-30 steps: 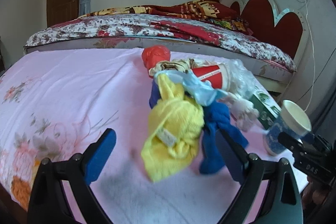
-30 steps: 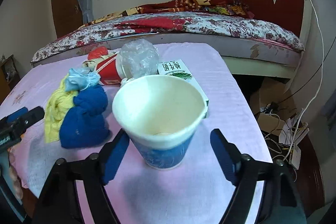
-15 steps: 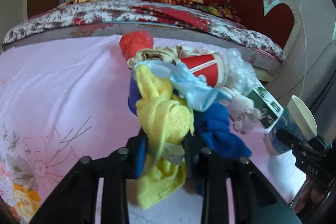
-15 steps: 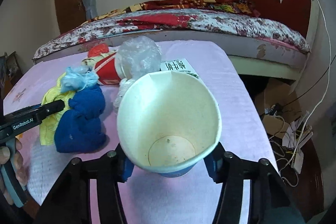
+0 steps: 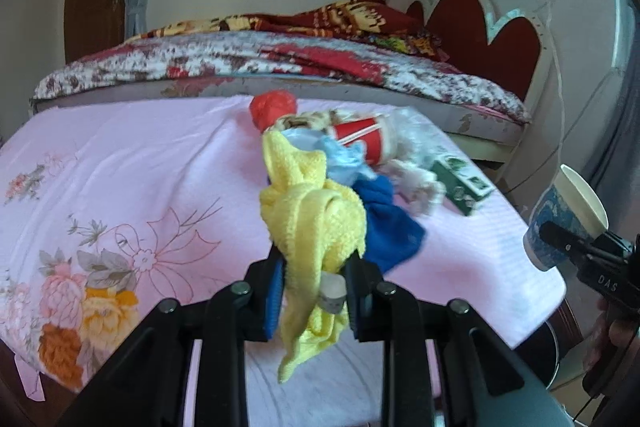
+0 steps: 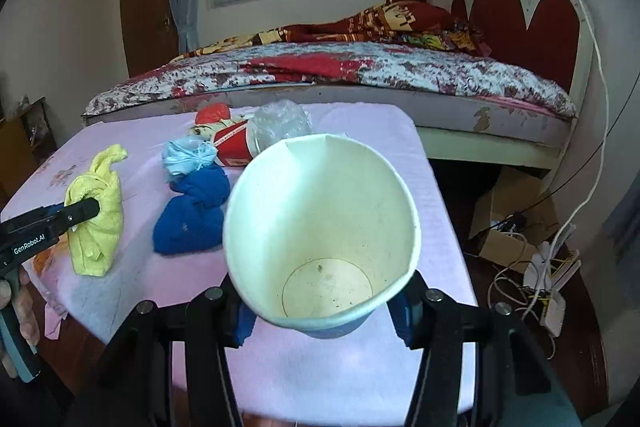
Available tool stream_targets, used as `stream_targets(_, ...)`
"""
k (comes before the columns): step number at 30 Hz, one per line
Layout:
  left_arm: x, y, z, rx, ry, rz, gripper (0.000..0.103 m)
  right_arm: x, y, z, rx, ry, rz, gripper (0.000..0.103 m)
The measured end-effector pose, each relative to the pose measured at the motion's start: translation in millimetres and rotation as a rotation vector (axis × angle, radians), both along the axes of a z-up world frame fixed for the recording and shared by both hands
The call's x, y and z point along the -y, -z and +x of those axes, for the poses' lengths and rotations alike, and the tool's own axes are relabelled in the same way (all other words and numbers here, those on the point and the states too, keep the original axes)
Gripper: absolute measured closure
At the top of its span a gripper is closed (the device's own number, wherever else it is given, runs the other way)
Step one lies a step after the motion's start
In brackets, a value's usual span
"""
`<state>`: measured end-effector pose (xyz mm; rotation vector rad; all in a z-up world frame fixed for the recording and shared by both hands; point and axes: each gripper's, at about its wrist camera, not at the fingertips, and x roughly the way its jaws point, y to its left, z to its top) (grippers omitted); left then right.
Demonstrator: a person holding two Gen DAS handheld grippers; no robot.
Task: Collect trash
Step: 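Carry the cup and yellow cloth over the black bin and release both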
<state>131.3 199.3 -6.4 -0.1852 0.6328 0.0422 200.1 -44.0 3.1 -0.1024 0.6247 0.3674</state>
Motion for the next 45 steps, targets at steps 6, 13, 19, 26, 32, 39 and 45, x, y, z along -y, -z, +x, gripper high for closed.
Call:
stream_targets(6,39,-13,-26,0.036,0.07,0.007,0.076,22,-18,-43,0.046,-0.007,-0.023,0.047)
stream_targets(13,80,-18,-43,0.053,0.141,0.009,0.076,60,-26,-79,0.049,0.026,0.02,0.047)
stream_targets(19,116,-20,-48,0.055,0.212,0.016,0.076,99,-18,-96,0.032,0.087,0.036,0.047)
stream_targets(26,168,-17,-47,0.053,0.325,0.025,0.076,149,-4,-106,0.005,0.179,0.041,0.047)
stream_targets(32,219,-11,-48,0.039,0.434,0.029,0.076,191,5,-112,-0.011,0.253,0.031,0.047)
stream_targets(39,270,2,-51,0.004,0.55,0.039,0.076,241,29,-124,-0.074,0.337,0.047,0.046)
stream_targets(45,308,22,-49,-0.046,0.646,0.035,0.076,269,49,-131,-0.114,0.382,0.033,0.046)
